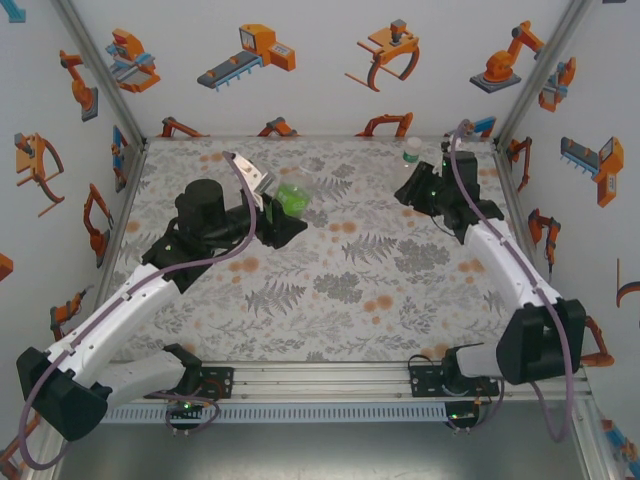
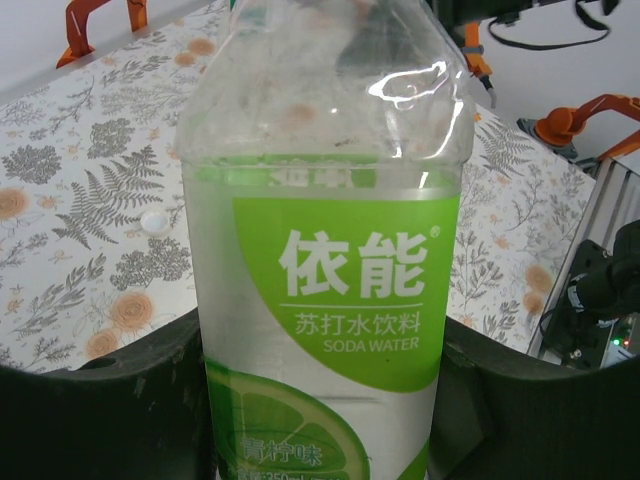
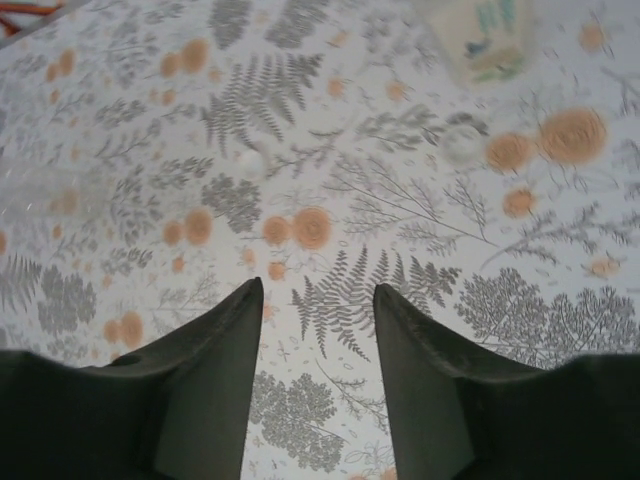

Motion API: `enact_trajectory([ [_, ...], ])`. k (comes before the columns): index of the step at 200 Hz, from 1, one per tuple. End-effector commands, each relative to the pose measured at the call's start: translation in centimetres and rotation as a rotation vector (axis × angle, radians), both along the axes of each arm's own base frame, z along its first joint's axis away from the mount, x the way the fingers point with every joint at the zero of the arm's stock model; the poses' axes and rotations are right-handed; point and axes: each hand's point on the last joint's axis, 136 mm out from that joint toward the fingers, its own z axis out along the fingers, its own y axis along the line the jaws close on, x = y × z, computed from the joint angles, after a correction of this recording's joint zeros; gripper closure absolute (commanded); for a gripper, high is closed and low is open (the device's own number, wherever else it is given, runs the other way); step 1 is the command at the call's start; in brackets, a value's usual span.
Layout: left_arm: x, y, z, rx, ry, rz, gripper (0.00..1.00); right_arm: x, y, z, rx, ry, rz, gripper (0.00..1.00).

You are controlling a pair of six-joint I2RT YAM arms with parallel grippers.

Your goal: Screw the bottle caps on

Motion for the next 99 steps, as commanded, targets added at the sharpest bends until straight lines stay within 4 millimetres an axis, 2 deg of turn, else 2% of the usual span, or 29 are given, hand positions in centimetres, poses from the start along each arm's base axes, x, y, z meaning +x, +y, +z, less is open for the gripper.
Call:
enact_trajectory([
  [1,-0.3,0.3,0.5,-0.014,0.014,0.000,1.00,0.5,-1.7,-3.4,0.084,0.158,-0.098,0.59],
  [15,-0.3,0.2,0.6,-0.015,0.014,-0.006,1.00,1.0,-2.2,-5.0,0.070,0.213,-0.111,0.62],
  [39,-0.4,0.0,0.9,-0.018,0.012,-0.021,1.00,1.9,-2.6,-7.5,0.008,0.280,-0.078,0.72],
  [99,-0.7,0.1,0.5,-0.021,0.037,-0.023,1.00,4.7,-3.5,-11.4,-0.047,0.291,-0.127,0.76],
])
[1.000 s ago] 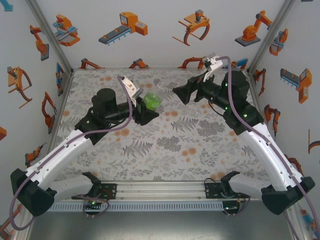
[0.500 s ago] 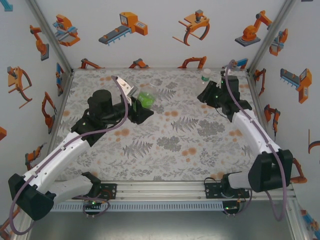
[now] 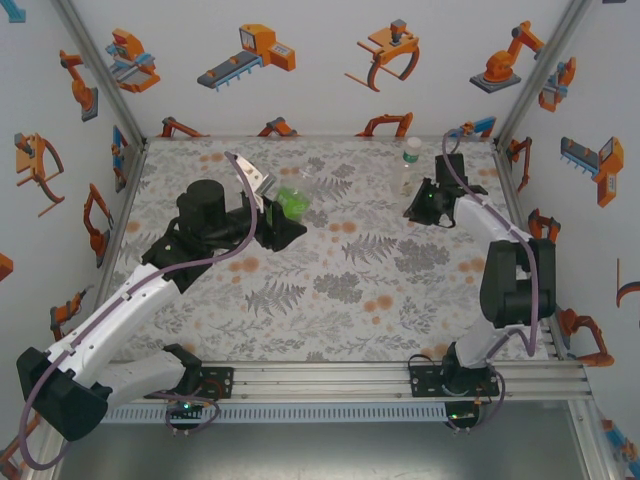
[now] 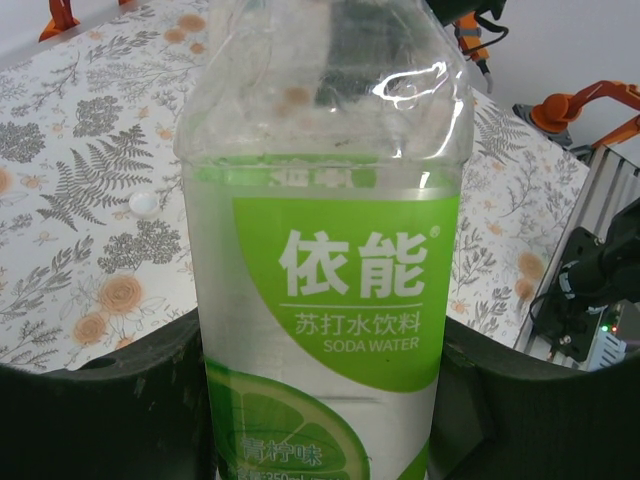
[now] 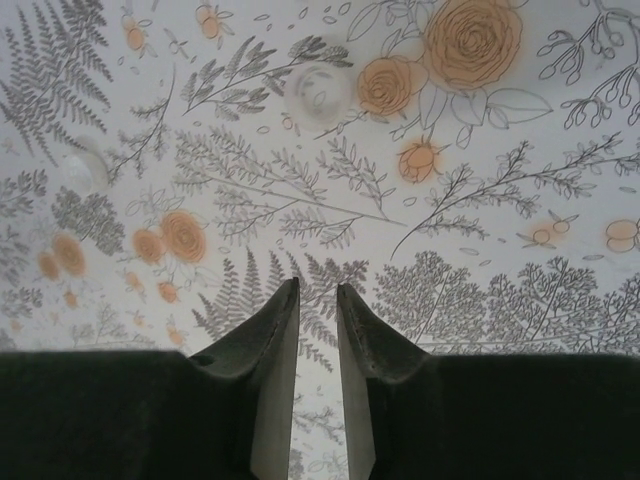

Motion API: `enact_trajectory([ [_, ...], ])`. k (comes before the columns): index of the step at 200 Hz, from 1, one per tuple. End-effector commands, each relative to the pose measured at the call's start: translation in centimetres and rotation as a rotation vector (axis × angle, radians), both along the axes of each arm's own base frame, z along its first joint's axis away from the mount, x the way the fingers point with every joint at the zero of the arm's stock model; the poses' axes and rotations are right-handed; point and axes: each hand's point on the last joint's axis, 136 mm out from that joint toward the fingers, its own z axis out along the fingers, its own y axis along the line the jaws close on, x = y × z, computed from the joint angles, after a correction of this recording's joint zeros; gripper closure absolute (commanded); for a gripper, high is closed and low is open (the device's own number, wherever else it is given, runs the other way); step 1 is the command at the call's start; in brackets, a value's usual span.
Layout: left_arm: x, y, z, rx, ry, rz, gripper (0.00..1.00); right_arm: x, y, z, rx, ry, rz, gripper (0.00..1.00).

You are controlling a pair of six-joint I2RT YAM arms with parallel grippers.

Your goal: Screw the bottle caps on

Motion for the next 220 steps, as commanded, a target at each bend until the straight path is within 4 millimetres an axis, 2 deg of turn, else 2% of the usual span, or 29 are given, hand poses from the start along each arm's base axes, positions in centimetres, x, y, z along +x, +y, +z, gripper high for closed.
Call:
enact_trajectory([
  [1,-0.4,0.1,1.3,-0.036,0.000,-0.014,1.00,2.0,-0.6,-0.3,-0.022,-0.037,-0.031,0.76],
  [40,-0.4,0.2,1.5,-0.035,0.002,-0.012,1.00,3.4,-1.3,-2.1,-0.027,-0.046,-0.107,0.73],
  [83,-0.5,0.2,1.3,-0.028,0.015,-0.013,1.00,4.7,-1.8,-3.1,-0.046,-0.067,-0.160,0.73],
  [118,-0.4,0.3,1.0,-0.027,0.023,-0.001,1.00,5.5,-1.6,-3.8,-0.065,-0.059,-0.167,0.73],
  [161,-0.4,0.4,0.3,-0.024,0.051,0.006,1.00,6.4,-1.0,-3.6,-0.072,-0.074,-0.169,0.73],
  [220,-0.5,0.4,0.2,-0.016,0.046,0.003,1.00,7.1,-0.5,-5.0,-0.061,-0.047,-0.174,0.73],
])
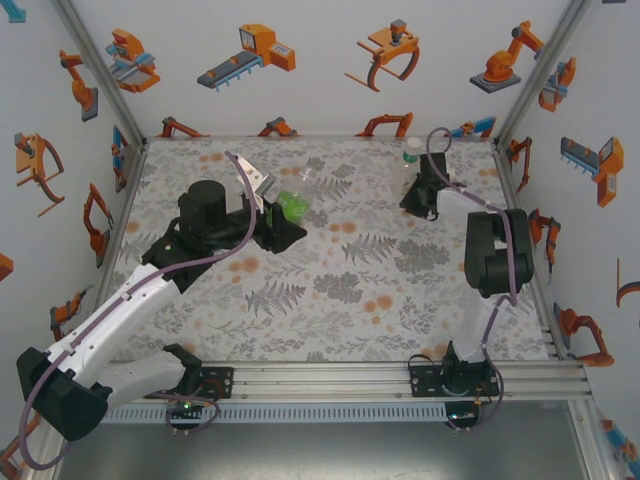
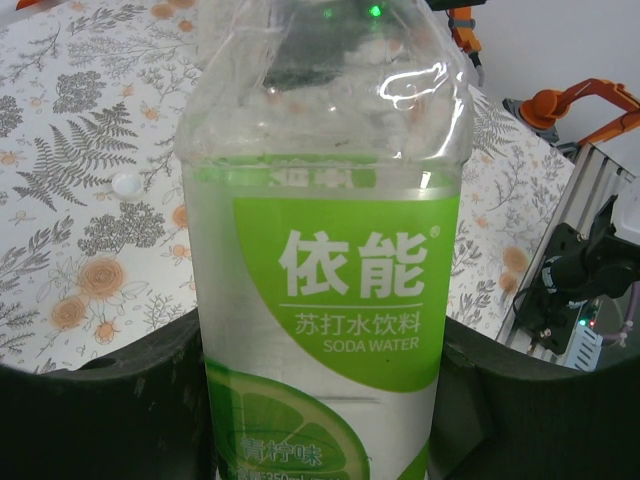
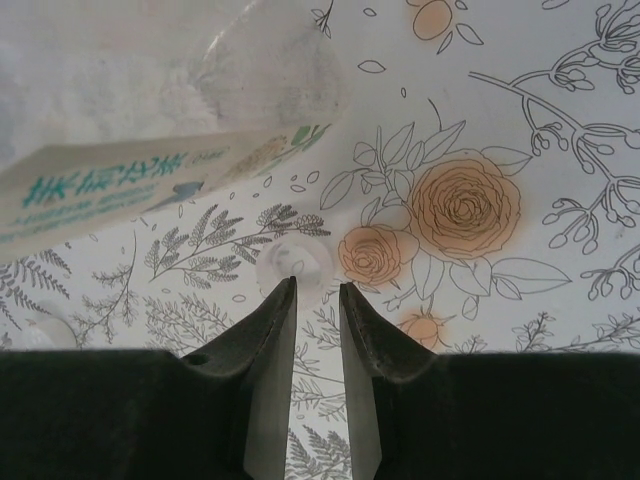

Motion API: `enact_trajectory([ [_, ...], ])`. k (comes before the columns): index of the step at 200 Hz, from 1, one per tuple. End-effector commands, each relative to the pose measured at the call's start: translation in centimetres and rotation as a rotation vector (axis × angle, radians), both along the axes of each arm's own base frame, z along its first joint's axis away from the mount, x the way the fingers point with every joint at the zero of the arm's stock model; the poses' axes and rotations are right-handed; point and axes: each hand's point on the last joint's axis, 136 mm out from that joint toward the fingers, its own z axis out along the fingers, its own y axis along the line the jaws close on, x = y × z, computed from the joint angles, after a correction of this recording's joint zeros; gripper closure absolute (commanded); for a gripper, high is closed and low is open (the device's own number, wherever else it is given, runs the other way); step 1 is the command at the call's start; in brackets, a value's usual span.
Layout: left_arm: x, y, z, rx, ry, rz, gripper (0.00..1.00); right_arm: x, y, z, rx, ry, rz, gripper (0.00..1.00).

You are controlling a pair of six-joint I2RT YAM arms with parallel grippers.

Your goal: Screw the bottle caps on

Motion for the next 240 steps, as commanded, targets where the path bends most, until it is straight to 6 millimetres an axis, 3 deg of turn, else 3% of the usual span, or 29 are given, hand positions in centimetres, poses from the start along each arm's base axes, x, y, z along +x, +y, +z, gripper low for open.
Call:
enact_trajectory([
  [1,-0.3,0.4,0.9,-0.015,-0.009,0.002,1.00,0.9,0.1,-0.3,-0.003,-0.004,-0.021,0.73],
  [53,-1.0,0.1,1.2,-0.035,-0.021,-0.040,1.00,0.5,0.4,-1.6,-0.025,0.035,-0.002,0.73],
  [96,-1.1,-0.1,1.0,-0.040,-0.010,-0.050,1.00,-1.4,0.5,-2.3,-0.098,0.081,0.040,0.81],
  [143,-1.1,-0.2,0.8,-0.051,-0.003,-0.056,1.00,-3.9,0.1,-1.8,-0.158,0.116,0.088,0.89],
  [198,-0.8,-0.8,0.9,-0.059,-0.002,-0.070,1.00,-7.5,1.2,-0.9,-0.158,0.178,0.202,0.96],
  [240,-0.1,-1.4,0.7,-0.068,0.006,-0.070,1.00,-12.3,3.2,-0.6,-0.105,0.213,0.279,0.98],
])
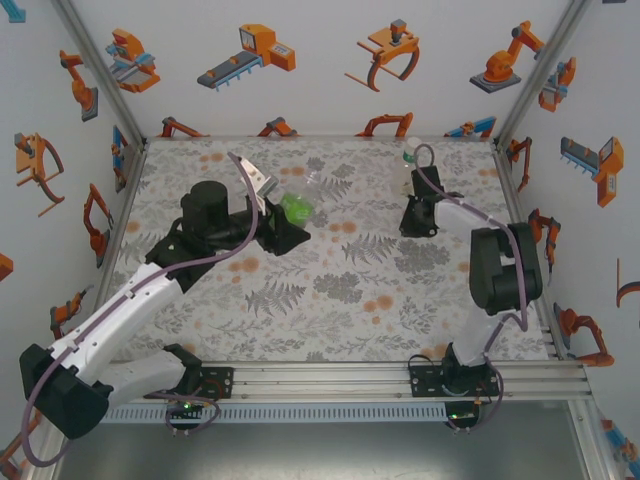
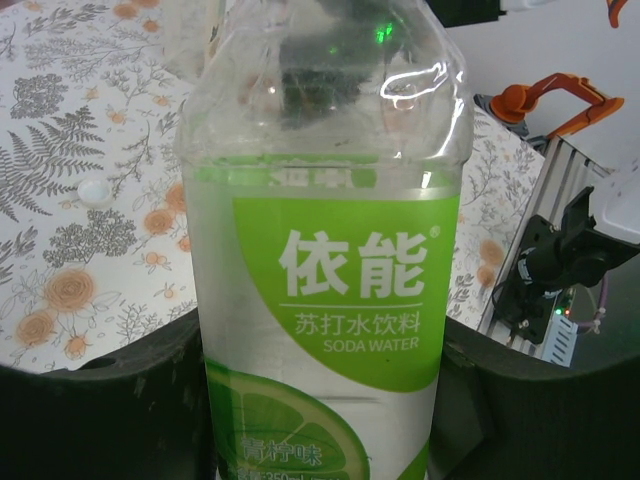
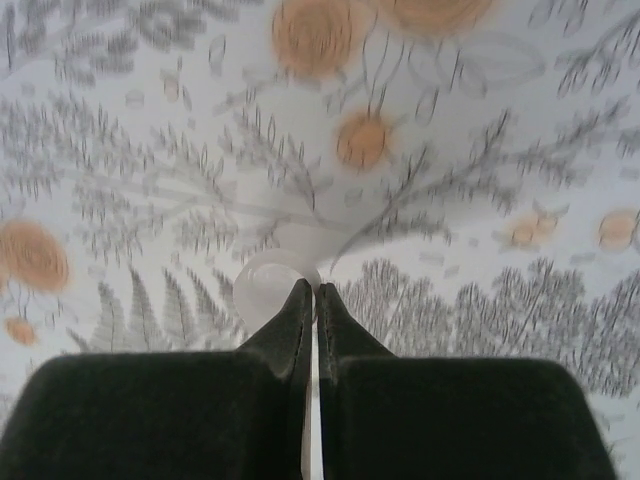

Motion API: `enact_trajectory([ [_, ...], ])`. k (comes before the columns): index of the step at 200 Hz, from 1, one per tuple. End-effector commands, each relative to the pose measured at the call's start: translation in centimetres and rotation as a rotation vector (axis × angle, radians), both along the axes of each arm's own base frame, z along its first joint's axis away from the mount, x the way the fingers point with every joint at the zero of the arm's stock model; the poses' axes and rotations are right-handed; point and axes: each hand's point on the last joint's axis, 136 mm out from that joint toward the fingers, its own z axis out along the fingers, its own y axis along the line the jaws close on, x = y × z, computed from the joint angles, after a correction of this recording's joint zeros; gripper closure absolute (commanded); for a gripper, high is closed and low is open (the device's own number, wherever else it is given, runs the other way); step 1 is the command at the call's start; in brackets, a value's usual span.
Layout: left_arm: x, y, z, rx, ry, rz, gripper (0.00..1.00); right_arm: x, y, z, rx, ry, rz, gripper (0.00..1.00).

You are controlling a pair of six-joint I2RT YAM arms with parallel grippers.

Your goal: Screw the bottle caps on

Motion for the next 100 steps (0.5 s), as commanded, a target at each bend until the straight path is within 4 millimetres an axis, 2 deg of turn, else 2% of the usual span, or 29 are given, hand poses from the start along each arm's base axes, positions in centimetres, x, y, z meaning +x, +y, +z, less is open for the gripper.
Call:
enact_trajectory([
  [1,0.4,-0.5,1.1,-0.042,-0.014,-0.011,1.00,-3.8,1.6,0.3,0.030,0.053,0.076,0.98],
  [60,2.3,-1.8,1.0,-0.067,0.027,0.007,1.00,-10.0,7.5,0.2,0.054,0.087,0.233,0.99],
  [100,3.3,-2.0,0.9,-0.068,0.073,0.018,1.00,-11.9,11.2,-0.5,0.035,0.102,0.326,0.99],
])
